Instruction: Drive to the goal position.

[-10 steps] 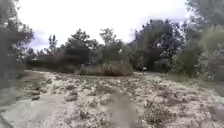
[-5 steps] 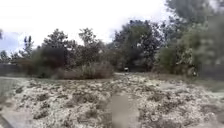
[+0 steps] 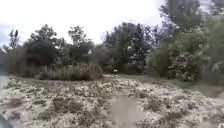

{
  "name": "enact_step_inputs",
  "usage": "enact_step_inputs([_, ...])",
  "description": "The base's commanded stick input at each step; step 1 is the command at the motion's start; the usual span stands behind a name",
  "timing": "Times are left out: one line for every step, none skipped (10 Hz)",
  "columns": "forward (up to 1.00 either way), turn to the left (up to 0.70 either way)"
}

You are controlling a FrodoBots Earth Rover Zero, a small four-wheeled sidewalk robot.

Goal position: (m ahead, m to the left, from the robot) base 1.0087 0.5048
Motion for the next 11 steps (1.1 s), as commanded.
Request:
enact_step_inputs([0.85,0.0])
enact_step_inputs([0.85,0.0])
enact_step_inputs([0.85,0.0])
enact_step_inputs([0.85,0.0])
enact_step_inputs([0.85,0.0])
enact_step_inputs([0.85,0.0])
enact_step_inputs([0.85,0.0])
enact_step_inputs([0.85,0.0])
enact_step_inputs([0.85,0.0])
enact_step_inputs([0.85,0.0])
enact_step_inputs([0.85,0.0])
